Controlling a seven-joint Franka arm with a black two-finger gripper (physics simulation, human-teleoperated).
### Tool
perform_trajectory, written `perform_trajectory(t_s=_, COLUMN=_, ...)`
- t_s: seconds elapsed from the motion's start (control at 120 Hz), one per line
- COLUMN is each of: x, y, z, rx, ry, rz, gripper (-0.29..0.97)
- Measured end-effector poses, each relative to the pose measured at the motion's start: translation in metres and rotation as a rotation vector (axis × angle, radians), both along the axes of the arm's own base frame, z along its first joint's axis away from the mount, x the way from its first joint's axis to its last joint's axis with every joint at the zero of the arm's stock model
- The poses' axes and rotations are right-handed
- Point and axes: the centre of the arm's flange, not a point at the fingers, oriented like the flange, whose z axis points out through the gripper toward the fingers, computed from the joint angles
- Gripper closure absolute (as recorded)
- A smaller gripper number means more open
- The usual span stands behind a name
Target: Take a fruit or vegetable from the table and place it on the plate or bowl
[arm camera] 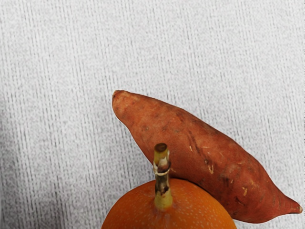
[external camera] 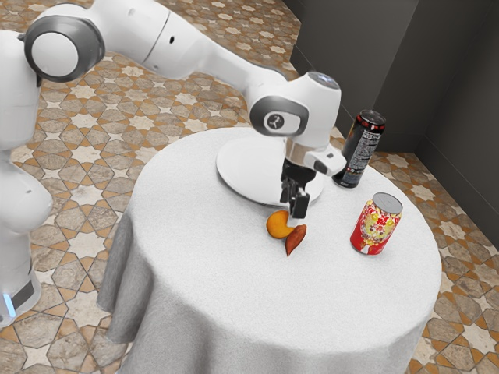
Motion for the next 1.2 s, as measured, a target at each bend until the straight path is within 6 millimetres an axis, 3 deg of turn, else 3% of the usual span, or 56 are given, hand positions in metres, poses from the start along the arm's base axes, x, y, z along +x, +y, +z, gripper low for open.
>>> perform_trajectory(t_s=0.733, x=-0.003, y=-0.002, z=-0.030, rx=-0.057, ry=0.063, rz=-0.001, gripper=0.01)
perform_trajectory(t_s=0.958, x=-0.002, y=0.000, z=-0.030, rx=-0.059, ry=0.063, rz=0.006, gripper=0.25)
perform_trajectory(t_s=1.2, x=-0.004, y=-0.002, z=-0.020, rx=-0.035, ry=0.046, rz=0.016, gripper=0.38)
